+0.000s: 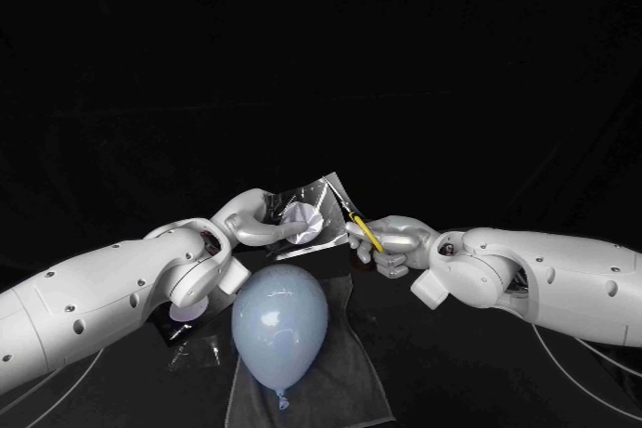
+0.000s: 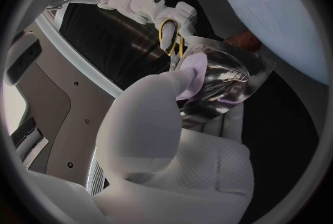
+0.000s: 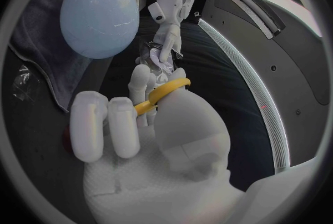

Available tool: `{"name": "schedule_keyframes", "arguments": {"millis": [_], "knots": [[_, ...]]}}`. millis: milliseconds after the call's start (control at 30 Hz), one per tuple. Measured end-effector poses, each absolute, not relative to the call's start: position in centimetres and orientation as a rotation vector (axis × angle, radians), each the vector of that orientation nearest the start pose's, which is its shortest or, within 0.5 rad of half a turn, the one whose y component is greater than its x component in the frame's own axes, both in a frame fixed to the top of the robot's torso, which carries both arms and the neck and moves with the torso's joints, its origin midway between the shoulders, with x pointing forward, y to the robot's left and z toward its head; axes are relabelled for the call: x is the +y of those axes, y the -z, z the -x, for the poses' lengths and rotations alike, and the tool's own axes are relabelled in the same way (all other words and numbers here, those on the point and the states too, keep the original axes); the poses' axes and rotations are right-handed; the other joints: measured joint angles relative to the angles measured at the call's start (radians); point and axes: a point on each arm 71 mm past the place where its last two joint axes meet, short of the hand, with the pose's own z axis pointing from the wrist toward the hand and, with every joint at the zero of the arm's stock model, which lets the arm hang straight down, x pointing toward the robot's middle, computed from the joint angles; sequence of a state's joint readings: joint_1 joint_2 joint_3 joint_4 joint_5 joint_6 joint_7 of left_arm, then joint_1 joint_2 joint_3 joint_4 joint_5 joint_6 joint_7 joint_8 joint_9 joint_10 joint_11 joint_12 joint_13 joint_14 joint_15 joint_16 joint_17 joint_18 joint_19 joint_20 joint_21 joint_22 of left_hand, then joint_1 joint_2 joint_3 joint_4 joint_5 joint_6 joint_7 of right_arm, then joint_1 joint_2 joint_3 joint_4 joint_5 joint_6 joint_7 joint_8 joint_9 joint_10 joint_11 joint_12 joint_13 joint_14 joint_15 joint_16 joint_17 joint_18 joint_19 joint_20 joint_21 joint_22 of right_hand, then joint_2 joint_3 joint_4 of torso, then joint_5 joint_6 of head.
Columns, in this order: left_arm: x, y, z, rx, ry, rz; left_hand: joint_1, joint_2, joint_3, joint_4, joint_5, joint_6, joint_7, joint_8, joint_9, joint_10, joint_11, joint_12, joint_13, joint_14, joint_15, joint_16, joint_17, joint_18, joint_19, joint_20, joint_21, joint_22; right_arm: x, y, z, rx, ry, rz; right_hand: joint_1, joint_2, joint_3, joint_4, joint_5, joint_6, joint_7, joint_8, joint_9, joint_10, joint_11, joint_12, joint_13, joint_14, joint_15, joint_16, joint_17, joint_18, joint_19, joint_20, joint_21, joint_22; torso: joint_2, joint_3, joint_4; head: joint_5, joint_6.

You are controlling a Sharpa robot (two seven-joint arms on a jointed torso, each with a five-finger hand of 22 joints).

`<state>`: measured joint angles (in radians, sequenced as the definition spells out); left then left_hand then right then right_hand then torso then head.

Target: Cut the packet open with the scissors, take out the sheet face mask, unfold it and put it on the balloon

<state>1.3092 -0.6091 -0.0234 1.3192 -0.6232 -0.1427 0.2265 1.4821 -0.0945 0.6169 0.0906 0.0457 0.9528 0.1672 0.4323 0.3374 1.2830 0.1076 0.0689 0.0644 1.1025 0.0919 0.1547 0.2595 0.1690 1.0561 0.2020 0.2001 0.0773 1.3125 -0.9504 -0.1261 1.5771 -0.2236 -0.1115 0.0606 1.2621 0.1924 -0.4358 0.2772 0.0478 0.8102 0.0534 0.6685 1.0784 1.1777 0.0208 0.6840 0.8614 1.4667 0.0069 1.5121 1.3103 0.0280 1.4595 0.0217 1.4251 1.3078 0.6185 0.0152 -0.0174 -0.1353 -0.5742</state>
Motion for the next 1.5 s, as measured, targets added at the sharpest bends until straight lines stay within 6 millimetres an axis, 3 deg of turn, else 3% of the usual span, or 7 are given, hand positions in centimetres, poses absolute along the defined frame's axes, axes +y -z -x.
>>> {"name": "schedule_keyframes", "arguments": {"millis": [67, 267, 600, 967, 1067, 1233, 1500], "knots": [[12.8, 13.2, -53.1, 1.675, 1.401, 0.332, 0.0, 0.0, 0.0, 0.0, 0.0, 0.0, 0.0, 0.001, 0.0, 0.0, 0.0, 0.0, 0.0, 0.0, 0.0, 0.0, 0.0, 0.0, 0.0, 0.0, 0.0, 0.0, -23.4, 17.2, -47.7, 1.866, -1.354, -0.924, -0.001, -0.012, 0.0, 0.0, 0.001, -0.02, 0.02, -0.064, -0.026, -0.005, -0.011, -0.112, -0.079, 0.0, 0.0, -0.004, 0.0, 0.0, 0.007, 0.008, -0.007, 0.0, 0.0, 0.0, 0.0, 0.0, 0.0], [12.8, 13.5, -53.0, 1.683, 1.397, 0.33, 0.0, 0.0, 0.006, -0.006, 0.0, 0.001, -0.001, 0.004, 0.0, 0.0, 0.0, 0.0, 0.001, 0.0, 0.0, 0.0, 0.0, 0.0, 0.0, 0.0, 0.0, 0.0, -23.3, 16.9, -47.8, 1.847, -1.366, -0.922, -0.011, -0.023, 0.0, 0.0, 0.001, -0.076, 0.088, -0.229, -0.109, -0.078, 0.049, -0.343, -0.252, -0.008, -0.008, -0.007, -0.002, 0.003, 0.007, 0.061, -0.031, 0.0, 0.0, 0.0004, -0.0006, 0.001, 0.002], [12.7, 13.5, -53.0, 1.685, 1.391, 0.319, 0.0, 0.0, 0.006, -0.006, -0.004, 0.001, -0.001, 0.004, 0.0, 0.004, -0.004, 0.0, 0.001, 0.0, 0.0, 0.0, 0.001, 0.0, 0.0, 0.0, 0.0, 0.0, -23.2, 16.8, -47.9, 1.835, -1.371, -0.923, -0.011, -0.031, 0.0, 0.0, 0.001, -0.077, 0.107, -0.289, -0.153, -0.095, 0.067, -0.42, -0.334, -0.003, -0.003, -0.012, -0.003, 0.003, 0.007, 0.079, -0.053, 0.0, 0.0, 0.0007, -0.0009, -0.001, 0.001], [12.9, 13.5, -53.1, 1.685, 1.389, 0.332, 0.0, 0.0, 0.006, -0.006, 0.0, -0.001, -0.002, 0.003, 0.0, 0.007, 0.0, 0.0, 0.001, 0.0, 0.0, 0.0, 0.001, 0.0, 0.0, 0.0, 0.0, 0.001, -23.3, 16.7, -47.8, 1.827, -1.375, -0.923, 0.005, -0.025, 0.0, -0.012, 0.001, -0.012, 0.09, -0.289, -0.161, -0.027, 0.05, -0.414, -0.36, -0.002, -0.002, -0.014, -0.002, 0.002, 0.007, 0.079, -0.045, 0.0, -0.001, 0.0002, -0.0006, -0.003, 0.009], [13.1, 13.5, -53.2, 1.684, 1.396, 0.359, -0.001, -0.001, 0.006, -0.006, 0.0, -0.001, -0.002, 0.003, 0.0, 0.007, 0.0, 0.0, 0.001, 0.0, 0.0, 0.0, 0.001, -0.001, 0.0, 0.0, 0.004, 0.001, -23.4, 16.6, -47.8, 1.82, -1.378, -0.926, 0.035, 0.005, -0.002, -0.028, 0.001, 0.05, 0.062, -0.254, -0.152, 0.045, 0.019, -0.372, -0.345, -0.002, -0.002, -0.015, -0.002, 0.002, 0.003, 0.074, -0.031, 0.0, -0.001, 0.0, -0.0006, -0.002, 0.009], [13.8, 13.6, -53.5, 1.678, 1.425, 0.454, -0.001, 0.0, 0.006, -0.006, 0.0, -0.001, -0.003, 0.002, 0.0, 0.007, 0.0, 0.0, 0.001, 0.0, 0.0, -0.003, 0.001, -0.001, 0.0, 0.0, 0.004, 0.001, -23.9, 16.5, -47.8, 1.798, -1.387, -0.945, 0.073, 0.034, -0.001, -0.052, 0.001, 0.121, 0.016, -0.18, -0.109, 0.059, 0.013, -0.286, -0.283, -0.002, -0.002, -0.015, -0.002, 0.001, 0.005, 0.026, -0.008, 0.0, -0.001, -0.0002, -0.0003, -0.001, 0.012], [14.6, 13.7, -53.8, 1.663, 1.495, 0.617, -0.009, 0.002, 0.008, -0.009, 0.0, -0.001, -0.003, -0.001, 0.0, 0.007, 0.0, 0.0, 0.0, 0.0, 0.0, -0.004, 0.0, -0.007, 0.0, 0.0, 0.004, 0.001, -24.9, 16.4, -47.7, 1.758, -1.406, -0.984, 0.099, 0.06, 0.001, -0.063, 0.001, 0.127, -0.012, -0.088, -0.026, 0.059, 0.013, -0.051, -0.055, -0.002, -0.002, -0.015, -0.002, -0.001, 0.001, 0.005, 0.013, 0.0, -0.001, -0.0012, -0.0002, 0.0, 0.014]]}}
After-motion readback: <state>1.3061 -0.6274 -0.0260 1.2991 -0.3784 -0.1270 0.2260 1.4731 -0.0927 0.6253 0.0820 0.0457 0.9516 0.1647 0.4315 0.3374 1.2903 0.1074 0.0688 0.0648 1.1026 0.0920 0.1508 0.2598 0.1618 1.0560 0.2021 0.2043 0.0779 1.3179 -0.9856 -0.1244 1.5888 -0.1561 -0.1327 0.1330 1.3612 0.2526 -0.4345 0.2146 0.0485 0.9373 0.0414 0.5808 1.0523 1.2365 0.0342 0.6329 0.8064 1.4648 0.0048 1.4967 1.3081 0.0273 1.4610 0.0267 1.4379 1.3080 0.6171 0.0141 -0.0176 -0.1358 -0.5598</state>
